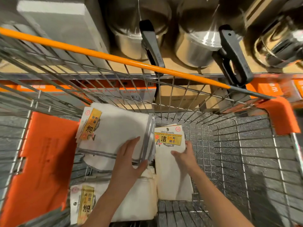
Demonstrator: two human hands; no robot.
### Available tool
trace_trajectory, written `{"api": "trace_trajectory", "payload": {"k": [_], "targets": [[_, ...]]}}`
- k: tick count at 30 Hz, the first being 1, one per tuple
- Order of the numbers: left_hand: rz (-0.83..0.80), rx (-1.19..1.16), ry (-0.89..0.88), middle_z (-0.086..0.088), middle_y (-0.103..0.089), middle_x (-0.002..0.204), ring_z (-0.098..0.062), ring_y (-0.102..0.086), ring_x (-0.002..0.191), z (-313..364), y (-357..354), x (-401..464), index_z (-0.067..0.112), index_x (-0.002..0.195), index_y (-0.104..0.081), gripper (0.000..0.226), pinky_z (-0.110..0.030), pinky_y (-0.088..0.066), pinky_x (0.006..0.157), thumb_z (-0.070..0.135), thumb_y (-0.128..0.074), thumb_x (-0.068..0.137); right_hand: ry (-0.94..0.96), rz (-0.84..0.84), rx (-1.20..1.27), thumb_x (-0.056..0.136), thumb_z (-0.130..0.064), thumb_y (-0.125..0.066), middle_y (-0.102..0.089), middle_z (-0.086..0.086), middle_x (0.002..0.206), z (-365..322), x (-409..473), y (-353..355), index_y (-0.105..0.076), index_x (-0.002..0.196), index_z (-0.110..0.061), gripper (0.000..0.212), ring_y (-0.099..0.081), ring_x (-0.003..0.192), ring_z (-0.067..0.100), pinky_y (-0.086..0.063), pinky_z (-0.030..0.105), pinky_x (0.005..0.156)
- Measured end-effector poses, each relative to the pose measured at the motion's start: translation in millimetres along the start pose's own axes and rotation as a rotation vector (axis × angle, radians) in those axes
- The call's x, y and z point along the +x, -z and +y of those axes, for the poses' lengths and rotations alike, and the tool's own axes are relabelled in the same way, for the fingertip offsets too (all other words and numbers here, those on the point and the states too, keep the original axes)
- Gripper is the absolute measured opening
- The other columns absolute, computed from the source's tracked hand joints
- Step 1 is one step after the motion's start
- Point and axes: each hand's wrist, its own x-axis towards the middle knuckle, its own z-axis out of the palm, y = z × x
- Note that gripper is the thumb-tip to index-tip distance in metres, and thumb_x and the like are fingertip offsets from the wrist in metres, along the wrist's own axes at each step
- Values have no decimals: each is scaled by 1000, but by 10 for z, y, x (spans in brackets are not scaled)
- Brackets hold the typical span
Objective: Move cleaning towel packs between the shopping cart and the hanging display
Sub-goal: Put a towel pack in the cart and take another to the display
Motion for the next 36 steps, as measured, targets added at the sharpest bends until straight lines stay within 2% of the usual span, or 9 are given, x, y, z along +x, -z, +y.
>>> {"api": "trace_trajectory", "payload": {"k": [4, 11, 15, 17, 20, 23, 27, 30, 36], "targets": [[19, -21, -18, 13, -36, 134, 7, -24, 125, 1, 40, -56, 39, 131, -29, 71, -16, -23, 105, 24, -74, 78, 44, -9, 73, 79, 1, -68, -64, 5, 103, -98, -125, 52, -40, 109, -19, 46, -63, 94, 27, -54, 47, 79], [54, -56, 0, 8, -33, 141, 2, -24, 128, 104, 217, -116, 50, 129, -24, 79, -9, -20, 103, 21, -76, 76, 204, -65, -30, 79, 1, -70, -59, -8, 88, -738, -718, 590, -43, 113, -16, 46, -57, 75, 3, -44, 12, 45], [63, -124, -38, 24, -27, 139, -3, -22, 134, 272, 397, -125, 52, 130, -20, 77, -15, -22, 107, 43, -71, 73, 303, -135, -126, 74, -4, -76, -66, -4, 92, -1100, -1183, 773, -50, 105, -26, 47, -63, 74, 9, -46, 22, 53], [97, -171, -52, 31, -23, 138, 2, -21, 132, 332, 553, -120, 51, 131, -20, 77, -7, -20, 103, 56, -63, 67, 354, -231, -208, 69, -4, -80, -69, -2, 94, -1240, -1392, 704, -52, 98, -31, 49, -67, 77, 15, -53, 31, 60], [114, -206, -18, 34, -24, 131, 8, -24, 124, 368, 875, -158, 53, 127, -22, 83, -8, -23, 96, 43, -77, 66, 399, -404, -287, 63, -3, -83, -69, -1, 96, -1283, -1507, 368, -54, 94, -37, 55, -67, 86, 21, -55, 46, 75], [-5, -82, 73, 23, -33, 127, 5, -28, 121, 170, 1196, -290, 47, 123, -31, 75, -11, -24, 95, 31, -77, 67, 423, -595, -408, 64, -8, -84, -59, -8, 94, -1179, -1518, -198, -48, 91, -40, 55, -60, 89, 3, -49, 26, 80], [-279, 116, 269, 5, -45, 139, -13, -42, 128, -322, 1418, -423, 28, 135, -44, 67, -18, -34, 97, 9, -72, 77, 432, -823, -527, 61, -20, -85, -57, 6, 126, -947, -1443, -915, -53, 117, -29, 65, -51, 120, 23, -40, 45, 102], [-355, 195, 321, -1, -50, 135, -17, -48, 122, -521, 1430, -453, 21, 134, -48, 66, -23, -38, 95, 4, -73, 75, 412, -858, -624, 50, -33, -80, -60, -2, 123, -838, -1377, -1311, -53, 121, -21, 77, -55, 114, 17, -43, 41, 99], [-305, 167, 407, 1, -42, 137, -16, -43, 125, -1010, 1326, -654, 25, 139, -40, 75, -26, -39, 96, 10, -76, 75, 374, -870, -784, 71, -11, -77, -50, -5, 126, -683, -1320, -1740, -47, 133, -16, 69, -47, 118, 10, -35, 13, 85]]}}
